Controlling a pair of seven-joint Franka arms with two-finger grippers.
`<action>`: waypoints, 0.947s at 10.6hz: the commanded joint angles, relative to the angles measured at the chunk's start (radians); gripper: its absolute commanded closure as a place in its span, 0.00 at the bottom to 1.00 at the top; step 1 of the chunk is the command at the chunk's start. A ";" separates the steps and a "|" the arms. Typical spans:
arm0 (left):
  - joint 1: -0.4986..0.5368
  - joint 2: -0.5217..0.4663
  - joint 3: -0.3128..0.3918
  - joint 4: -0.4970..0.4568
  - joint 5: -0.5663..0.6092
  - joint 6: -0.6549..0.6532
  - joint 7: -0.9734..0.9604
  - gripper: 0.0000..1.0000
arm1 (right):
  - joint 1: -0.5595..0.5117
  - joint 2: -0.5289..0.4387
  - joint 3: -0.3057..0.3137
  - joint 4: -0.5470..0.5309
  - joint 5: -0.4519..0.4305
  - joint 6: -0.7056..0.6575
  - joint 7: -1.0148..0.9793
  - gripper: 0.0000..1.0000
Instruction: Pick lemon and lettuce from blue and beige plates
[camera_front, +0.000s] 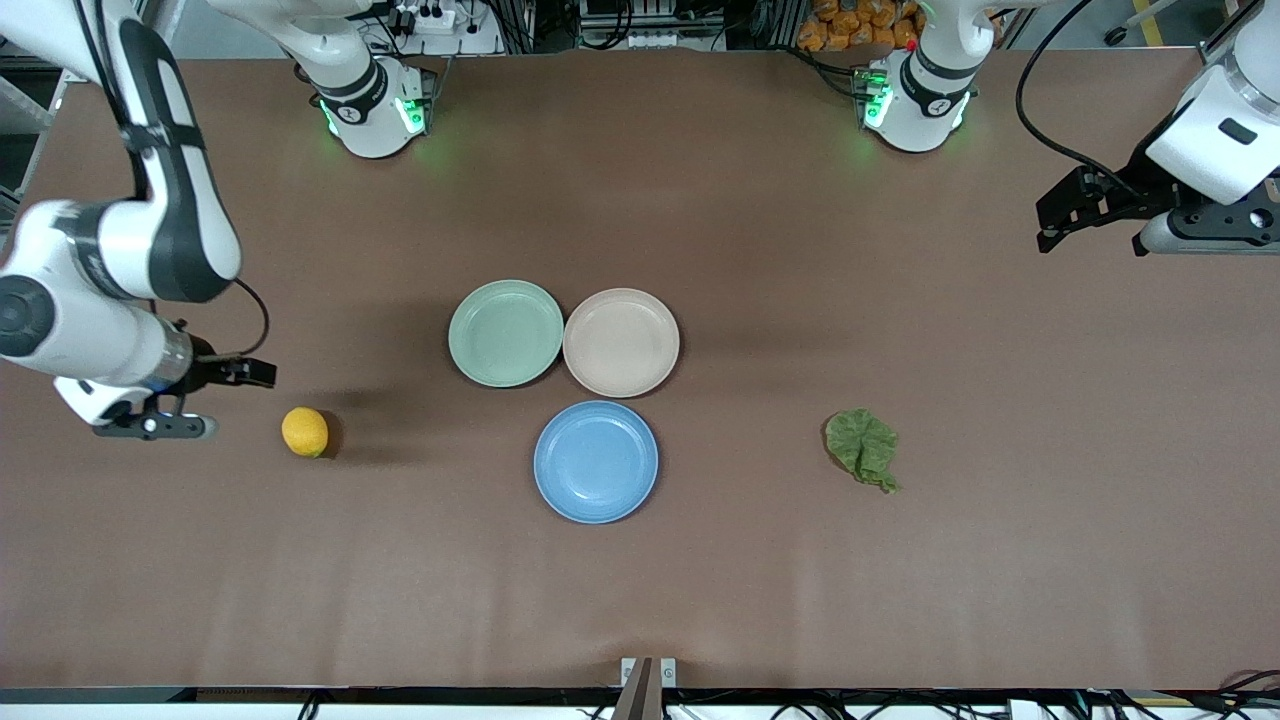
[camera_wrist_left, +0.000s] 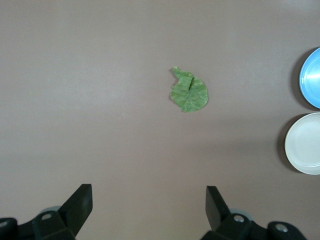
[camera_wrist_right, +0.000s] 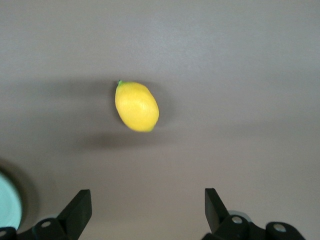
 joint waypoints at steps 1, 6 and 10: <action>0.009 0.005 -0.005 0.021 -0.007 -0.021 0.033 0.00 | -0.004 -0.041 0.012 0.112 0.017 -0.172 -0.008 0.00; 0.006 0.013 -0.005 0.021 -0.007 -0.021 0.035 0.00 | -0.004 -0.077 0.013 0.288 0.020 -0.298 -0.008 0.00; 0.007 0.011 -0.005 0.021 0.008 -0.020 0.035 0.00 | -0.013 -0.130 0.008 0.330 0.022 -0.323 -0.011 0.00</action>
